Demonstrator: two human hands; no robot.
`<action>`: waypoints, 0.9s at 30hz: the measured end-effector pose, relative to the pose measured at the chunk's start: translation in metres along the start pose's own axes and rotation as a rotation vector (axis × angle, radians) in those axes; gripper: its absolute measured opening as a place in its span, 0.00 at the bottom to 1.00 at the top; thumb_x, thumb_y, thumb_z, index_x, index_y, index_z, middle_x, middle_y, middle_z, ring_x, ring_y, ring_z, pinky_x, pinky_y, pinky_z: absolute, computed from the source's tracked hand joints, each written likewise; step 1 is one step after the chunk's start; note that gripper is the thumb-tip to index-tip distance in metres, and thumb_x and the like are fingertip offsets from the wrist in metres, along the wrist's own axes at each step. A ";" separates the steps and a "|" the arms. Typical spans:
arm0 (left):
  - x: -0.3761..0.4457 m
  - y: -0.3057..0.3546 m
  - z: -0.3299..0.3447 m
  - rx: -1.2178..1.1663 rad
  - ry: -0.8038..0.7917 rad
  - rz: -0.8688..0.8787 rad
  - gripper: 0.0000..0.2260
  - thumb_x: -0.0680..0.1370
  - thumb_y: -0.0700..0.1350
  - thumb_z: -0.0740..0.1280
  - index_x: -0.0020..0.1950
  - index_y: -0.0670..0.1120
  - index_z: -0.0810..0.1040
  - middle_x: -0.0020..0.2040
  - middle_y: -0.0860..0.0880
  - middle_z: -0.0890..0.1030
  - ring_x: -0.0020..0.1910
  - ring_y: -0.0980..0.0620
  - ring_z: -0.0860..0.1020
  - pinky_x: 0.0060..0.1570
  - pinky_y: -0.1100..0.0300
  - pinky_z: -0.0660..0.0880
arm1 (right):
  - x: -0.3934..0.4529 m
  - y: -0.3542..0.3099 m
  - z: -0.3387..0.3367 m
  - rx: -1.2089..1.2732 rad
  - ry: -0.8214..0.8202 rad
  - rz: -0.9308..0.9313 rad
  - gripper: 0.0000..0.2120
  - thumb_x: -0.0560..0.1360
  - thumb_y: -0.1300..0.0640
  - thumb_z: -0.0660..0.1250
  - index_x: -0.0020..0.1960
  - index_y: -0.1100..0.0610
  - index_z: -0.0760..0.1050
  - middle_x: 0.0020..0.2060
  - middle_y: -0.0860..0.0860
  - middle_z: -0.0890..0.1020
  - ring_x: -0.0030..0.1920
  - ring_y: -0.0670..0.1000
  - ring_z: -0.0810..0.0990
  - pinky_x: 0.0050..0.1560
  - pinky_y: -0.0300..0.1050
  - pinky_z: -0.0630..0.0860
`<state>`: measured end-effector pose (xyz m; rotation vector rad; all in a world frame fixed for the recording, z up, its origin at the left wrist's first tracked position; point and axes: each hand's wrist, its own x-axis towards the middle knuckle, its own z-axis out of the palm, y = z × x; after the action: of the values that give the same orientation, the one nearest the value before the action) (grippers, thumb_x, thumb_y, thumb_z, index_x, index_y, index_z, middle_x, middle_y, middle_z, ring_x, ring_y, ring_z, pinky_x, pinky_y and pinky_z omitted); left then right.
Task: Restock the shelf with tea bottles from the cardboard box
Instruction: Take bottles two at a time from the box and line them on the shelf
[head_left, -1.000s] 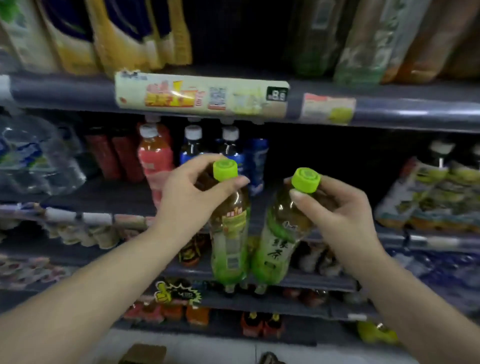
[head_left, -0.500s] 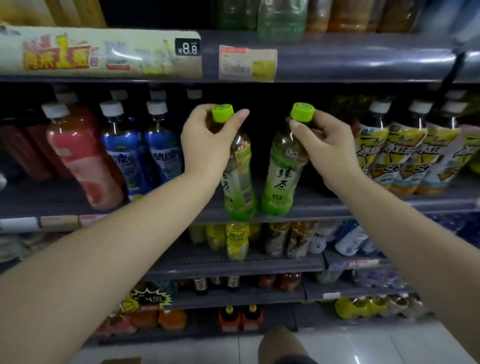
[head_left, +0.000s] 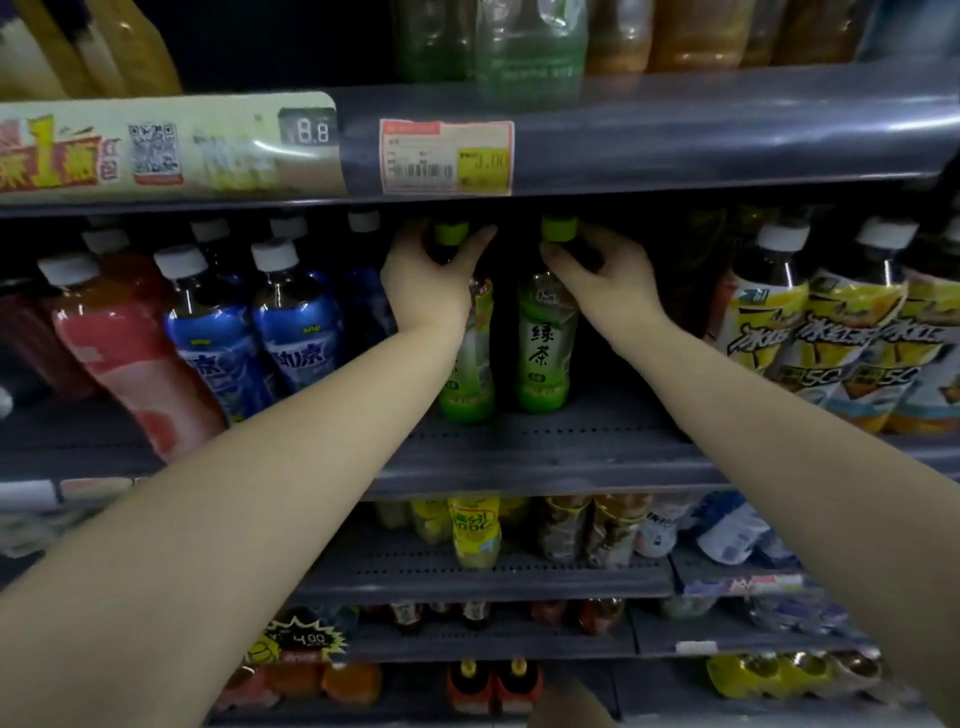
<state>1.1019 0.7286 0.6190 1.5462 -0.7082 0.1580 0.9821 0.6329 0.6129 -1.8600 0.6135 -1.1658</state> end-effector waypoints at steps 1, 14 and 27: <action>0.002 -0.001 0.002 -0.011 -0.012 -0.020 0.22 0.70 0.54 0.73 0.59 0.44 0.77 0.55 0.48 0.82 0.55 0.52 0.78 0.51 0.66 0.72 | 0.002 0.002 0.002 0.003 -0.007 0.019 0.11 0.74 0.53 0.68 0.55 0.54 0.78 0.43 0.46 0.80 0.36 0.33 0.78 0.38 0.27 0.73; -0.027 -0.066 -0.044 0.089 -0.518 -0.085 0.39 0.71 0.46 0.74 0.76 0.52 0.54 0.69 0.53 0.69 0.69 0.52 0.69 0.65 0.58 0.67 | -0.036 0.027 0.007 -0.153 -0.130 0.186 0.48 0.66 0.51 0.77 0.73 0.53 0.48 0.66 0.49 0.67 0.63 0.43 0.66 0.59 0.37 0.65; -0.037 -0.086 0.001 0.161 -0.295 -0.105 0.32 0.73 0.43 0.72 0.73 0.48 0.61 0.68 0.47 0.73 0.66 0.49 0.72 0.64 0.57 0.69 | -0.045 0.069 0.035 -0.215 -0.100 0.174 0.31 0.70 0.57 0.73 0.69 0.57 0.64 0.63 0.53 0.76 0.61 0.47 0.72 0.55 0.38 0.68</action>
<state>1.1170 0.7345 0.5266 1.7781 -0.8598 -0.0966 0.9952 0.6435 0.5250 -1.9857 0.8527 -0.9181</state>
